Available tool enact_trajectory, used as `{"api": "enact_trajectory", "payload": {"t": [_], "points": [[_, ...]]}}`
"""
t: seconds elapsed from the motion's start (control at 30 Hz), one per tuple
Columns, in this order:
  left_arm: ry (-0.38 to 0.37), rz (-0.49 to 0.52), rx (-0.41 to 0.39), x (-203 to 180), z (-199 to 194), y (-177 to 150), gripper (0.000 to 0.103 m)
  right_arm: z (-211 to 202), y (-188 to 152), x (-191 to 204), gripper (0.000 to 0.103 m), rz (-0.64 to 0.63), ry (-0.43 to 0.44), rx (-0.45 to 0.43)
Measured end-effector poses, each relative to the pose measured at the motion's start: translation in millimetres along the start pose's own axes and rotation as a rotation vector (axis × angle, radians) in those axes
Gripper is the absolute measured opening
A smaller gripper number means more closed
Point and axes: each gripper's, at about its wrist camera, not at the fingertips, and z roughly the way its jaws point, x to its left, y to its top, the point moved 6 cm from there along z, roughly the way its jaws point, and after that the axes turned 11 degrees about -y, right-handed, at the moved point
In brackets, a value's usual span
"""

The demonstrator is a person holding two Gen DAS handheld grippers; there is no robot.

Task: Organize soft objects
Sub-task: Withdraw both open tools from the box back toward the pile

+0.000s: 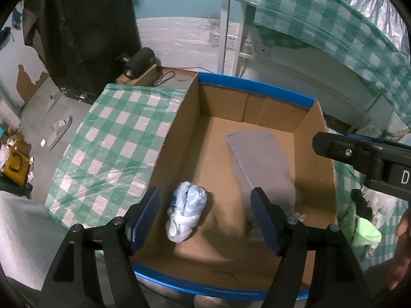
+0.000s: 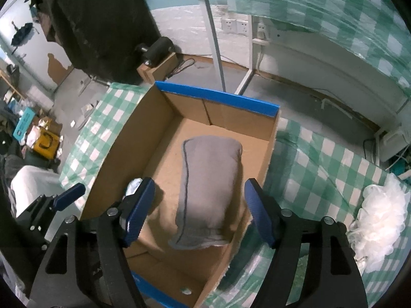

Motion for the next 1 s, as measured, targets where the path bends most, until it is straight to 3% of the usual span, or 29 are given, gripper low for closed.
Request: {"api": "enact_trajectory", "payload": {"t": [1.0], "points": [[-0.061,0.153,-0.005,-87.1,-6.4,-0.7,0.078,-42.1,-31.9,-88.9,0.077,0.107,-0.078,-0.036]]}}
